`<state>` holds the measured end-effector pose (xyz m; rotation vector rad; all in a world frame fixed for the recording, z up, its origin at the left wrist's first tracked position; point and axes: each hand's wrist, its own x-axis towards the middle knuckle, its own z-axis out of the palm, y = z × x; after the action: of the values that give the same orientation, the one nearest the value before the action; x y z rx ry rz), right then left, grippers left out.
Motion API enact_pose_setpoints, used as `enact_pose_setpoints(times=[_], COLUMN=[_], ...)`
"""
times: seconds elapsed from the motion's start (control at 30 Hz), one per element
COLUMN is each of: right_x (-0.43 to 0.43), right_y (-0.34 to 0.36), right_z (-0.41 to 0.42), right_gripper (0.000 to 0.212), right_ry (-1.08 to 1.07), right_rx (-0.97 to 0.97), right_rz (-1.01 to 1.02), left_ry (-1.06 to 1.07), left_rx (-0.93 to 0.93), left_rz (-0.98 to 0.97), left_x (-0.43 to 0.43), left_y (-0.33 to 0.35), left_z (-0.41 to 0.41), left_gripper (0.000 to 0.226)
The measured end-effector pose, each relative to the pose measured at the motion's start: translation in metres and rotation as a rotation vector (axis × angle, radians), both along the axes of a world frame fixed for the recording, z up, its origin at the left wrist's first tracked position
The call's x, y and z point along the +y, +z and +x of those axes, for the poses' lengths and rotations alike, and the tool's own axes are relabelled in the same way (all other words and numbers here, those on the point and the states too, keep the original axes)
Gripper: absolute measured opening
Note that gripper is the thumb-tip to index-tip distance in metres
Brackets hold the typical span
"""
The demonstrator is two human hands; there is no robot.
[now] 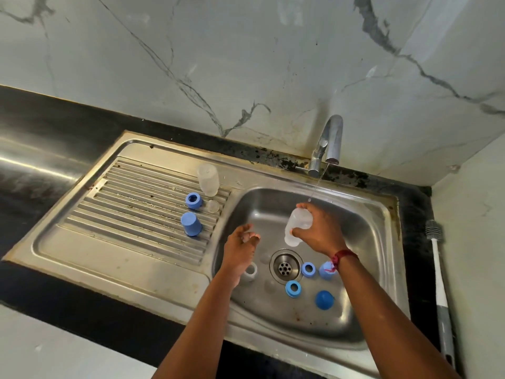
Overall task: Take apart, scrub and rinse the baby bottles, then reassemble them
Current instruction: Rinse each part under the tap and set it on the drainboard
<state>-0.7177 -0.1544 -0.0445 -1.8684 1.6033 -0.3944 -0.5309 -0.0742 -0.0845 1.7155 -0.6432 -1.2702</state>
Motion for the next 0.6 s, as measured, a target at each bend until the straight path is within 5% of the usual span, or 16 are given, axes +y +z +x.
enact_pose_setpoints(times=[0.4, 0.6], right_x=[0.012, 0.006], right_y=[0.006, 0.025], right_z=[0.021, 0.047], right_gripper=[0.069, 0.067], right_ry=[-0.007, 0.004], right_rx=[-0.121, -0.164], right_rz=[-0.022, -0.102], left_ry=[-0.005, 0.015], left_rx=[-0.101, 0.078], left_rz=[-0.11, -0.179], left_x=[0.009, 0.005], left_y=[0.035, 0.052], left_z=[0.012, 0.036], left_gripper=[0.026, 0.021])
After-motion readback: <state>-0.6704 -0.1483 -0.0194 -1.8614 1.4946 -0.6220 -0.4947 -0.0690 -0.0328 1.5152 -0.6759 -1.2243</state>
